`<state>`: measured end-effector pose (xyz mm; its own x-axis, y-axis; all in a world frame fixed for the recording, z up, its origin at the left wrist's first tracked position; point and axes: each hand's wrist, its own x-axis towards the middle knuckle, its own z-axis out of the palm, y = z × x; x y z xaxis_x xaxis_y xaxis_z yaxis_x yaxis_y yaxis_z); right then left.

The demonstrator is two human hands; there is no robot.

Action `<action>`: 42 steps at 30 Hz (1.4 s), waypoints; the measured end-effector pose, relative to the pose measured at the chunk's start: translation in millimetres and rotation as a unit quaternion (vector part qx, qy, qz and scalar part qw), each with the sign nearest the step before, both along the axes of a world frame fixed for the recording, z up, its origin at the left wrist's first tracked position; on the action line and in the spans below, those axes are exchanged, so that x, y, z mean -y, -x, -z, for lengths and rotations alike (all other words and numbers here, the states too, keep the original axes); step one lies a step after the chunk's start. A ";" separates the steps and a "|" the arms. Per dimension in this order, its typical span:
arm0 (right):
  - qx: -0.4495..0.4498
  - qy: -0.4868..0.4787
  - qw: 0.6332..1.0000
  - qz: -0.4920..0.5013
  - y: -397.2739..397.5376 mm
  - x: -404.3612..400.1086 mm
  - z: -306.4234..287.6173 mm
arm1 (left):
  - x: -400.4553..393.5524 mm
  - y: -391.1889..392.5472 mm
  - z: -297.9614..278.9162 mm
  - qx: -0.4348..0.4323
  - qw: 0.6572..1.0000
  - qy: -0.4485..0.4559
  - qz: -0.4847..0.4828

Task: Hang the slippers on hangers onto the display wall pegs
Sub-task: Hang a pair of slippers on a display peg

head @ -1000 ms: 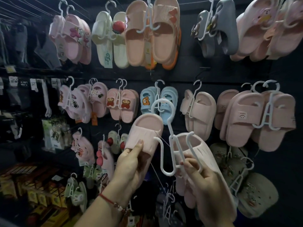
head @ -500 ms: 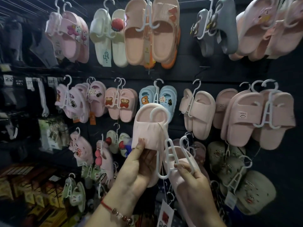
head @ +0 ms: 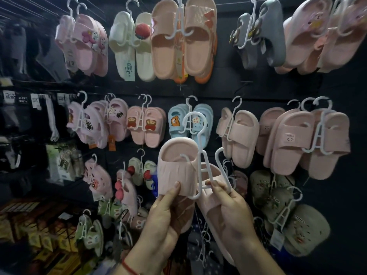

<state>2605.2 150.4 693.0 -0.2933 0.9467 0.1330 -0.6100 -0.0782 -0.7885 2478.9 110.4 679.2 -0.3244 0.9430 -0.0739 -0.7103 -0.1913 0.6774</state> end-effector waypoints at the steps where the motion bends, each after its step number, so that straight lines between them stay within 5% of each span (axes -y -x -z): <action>1: 0.014 -0.005 1.000 -0.004 1.0 1.8 -0.8 | 1.3 0.9 -0.5 -0.001 1.000 0.001 0.007; 9: -0.018 -0.019 0.999 -0.020 -8.6 3.1 -1.2 | -0.9 4.8 -2.0 0.014 0.999 -0.037 0.034; 15: 0.013 0.013 0.997 0.081 -22.3 -38.1 0.8 | -1.4 7.7 -1.9 0.027 0.998 -0.048 0.029; 23: 0.083 -0.074 0.974 0.199 -22.2 -65.5 -43.4 | 4.2 1.8 5.1 -0.015 1.000 -0.002 0.018; 42: 0.106 -0.152 0.974 0.132 8.9 -6.9 -41.5 | 0.4 0.3 10.3 0.027 0.997 0.016 -0.068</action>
<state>2596.3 157.3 734.5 -0.0965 0.9196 0.3808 -0.3979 0.3150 -0.8616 2478.5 110.0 668.9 -0.4446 0.8871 -0.1241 -0.7144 -0.2676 0.6465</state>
